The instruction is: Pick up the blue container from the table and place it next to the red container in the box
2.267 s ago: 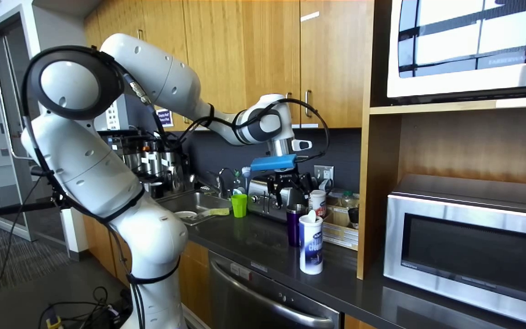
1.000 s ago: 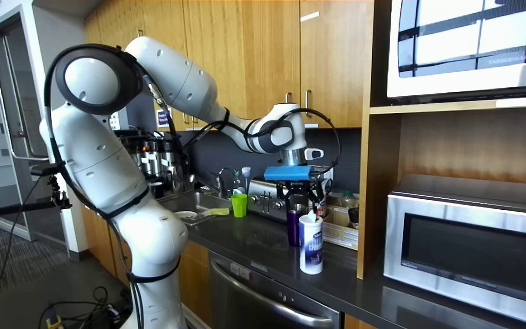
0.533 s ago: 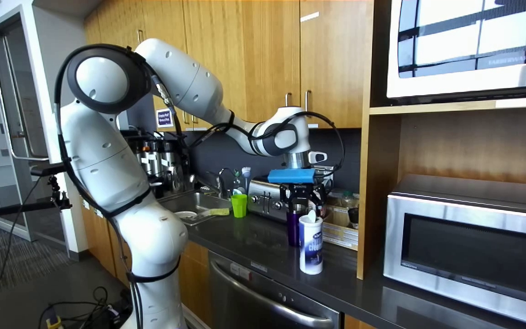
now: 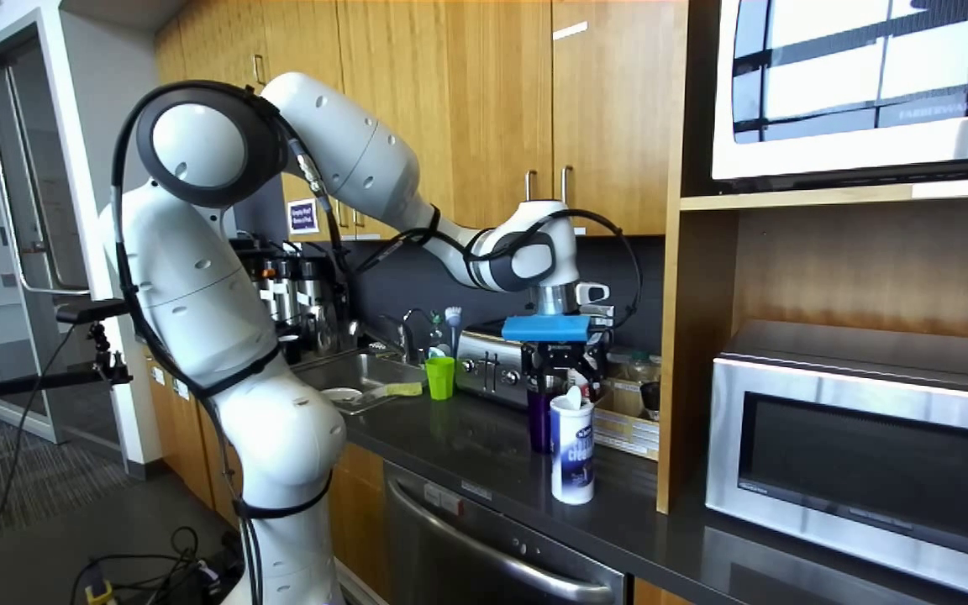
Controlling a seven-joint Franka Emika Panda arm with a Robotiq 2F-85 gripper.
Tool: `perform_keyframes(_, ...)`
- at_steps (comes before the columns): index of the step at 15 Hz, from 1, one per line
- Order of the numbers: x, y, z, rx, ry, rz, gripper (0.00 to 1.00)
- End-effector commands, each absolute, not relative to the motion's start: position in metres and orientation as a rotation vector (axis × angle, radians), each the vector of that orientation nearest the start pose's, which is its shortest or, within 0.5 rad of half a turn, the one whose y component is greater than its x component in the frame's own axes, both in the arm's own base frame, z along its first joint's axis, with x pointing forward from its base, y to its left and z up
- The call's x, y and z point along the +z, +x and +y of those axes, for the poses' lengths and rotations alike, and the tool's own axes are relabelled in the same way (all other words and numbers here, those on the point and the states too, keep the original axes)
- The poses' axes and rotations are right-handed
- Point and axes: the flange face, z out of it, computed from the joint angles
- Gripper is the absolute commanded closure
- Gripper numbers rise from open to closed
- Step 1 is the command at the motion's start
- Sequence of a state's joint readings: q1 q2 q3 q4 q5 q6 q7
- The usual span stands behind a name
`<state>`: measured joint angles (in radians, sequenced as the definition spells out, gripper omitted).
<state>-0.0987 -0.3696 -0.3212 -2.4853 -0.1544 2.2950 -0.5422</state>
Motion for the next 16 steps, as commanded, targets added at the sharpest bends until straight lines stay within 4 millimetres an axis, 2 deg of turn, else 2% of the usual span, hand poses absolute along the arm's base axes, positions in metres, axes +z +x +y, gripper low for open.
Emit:
perform_keyframes(1, 0.431, 0.407, -0.195, -0.251, -3.187, -0.389, 0.00)
perform_keyframes(16, 0.414, 0.414, -0.195, -0.221, -3.155, -0.433, 0.00)
